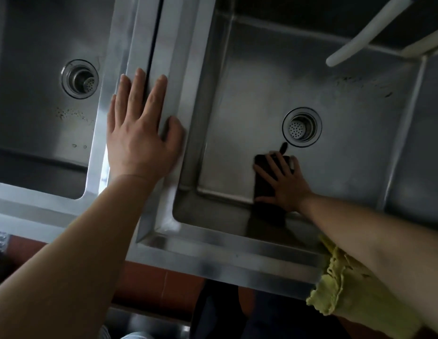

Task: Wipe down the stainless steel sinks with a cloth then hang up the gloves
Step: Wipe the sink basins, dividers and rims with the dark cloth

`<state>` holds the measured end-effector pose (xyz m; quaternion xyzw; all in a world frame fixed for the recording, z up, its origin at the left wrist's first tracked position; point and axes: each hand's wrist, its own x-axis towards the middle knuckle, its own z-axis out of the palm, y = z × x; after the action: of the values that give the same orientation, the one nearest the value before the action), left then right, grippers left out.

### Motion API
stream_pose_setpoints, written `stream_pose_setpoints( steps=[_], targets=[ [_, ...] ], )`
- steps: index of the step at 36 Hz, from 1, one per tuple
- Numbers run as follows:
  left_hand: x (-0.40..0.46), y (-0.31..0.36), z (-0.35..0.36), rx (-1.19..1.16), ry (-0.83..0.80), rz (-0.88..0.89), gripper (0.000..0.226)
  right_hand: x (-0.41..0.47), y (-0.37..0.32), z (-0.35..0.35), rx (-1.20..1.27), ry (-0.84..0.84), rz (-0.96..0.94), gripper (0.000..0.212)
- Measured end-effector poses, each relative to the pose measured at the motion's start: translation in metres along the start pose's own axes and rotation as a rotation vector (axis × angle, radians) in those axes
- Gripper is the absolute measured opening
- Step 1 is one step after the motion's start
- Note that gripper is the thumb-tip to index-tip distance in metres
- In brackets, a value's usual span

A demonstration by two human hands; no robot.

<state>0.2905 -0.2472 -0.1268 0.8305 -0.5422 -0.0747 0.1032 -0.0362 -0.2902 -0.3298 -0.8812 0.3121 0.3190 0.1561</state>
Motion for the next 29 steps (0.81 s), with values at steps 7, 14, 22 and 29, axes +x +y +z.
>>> stream_pose_setpoints(
  steps=[7, 14, 22, 29],
  targets=[
    [-0.001, -0.003, 0.003, 0.027, -0.023, 0.006, 0.065, -0.061, 0.064, 0.011, -0.005, -0.176, 0.121, 0.095],
    [-0.009, 0.042, 0.002, -0.093, -0.052, -0.212, 0.063, -0.088, 0.072, -0.041, 0.524, -0.129, 0.314, 0.077],
    [-0.054, 0.146, 0.05, -0.067, -0.563, 0.354, 0.051, -0.196, 0.118, -0.083, 0.581, 0.415, 0.477, 0.056],
    [-0.079, 0.193, 0.128, 0.323, -1.069, 0.693, 0.059, -0.281, 0.141, -0.071, 0.4, 0.589, 0.578, 0.055]
  ],
)
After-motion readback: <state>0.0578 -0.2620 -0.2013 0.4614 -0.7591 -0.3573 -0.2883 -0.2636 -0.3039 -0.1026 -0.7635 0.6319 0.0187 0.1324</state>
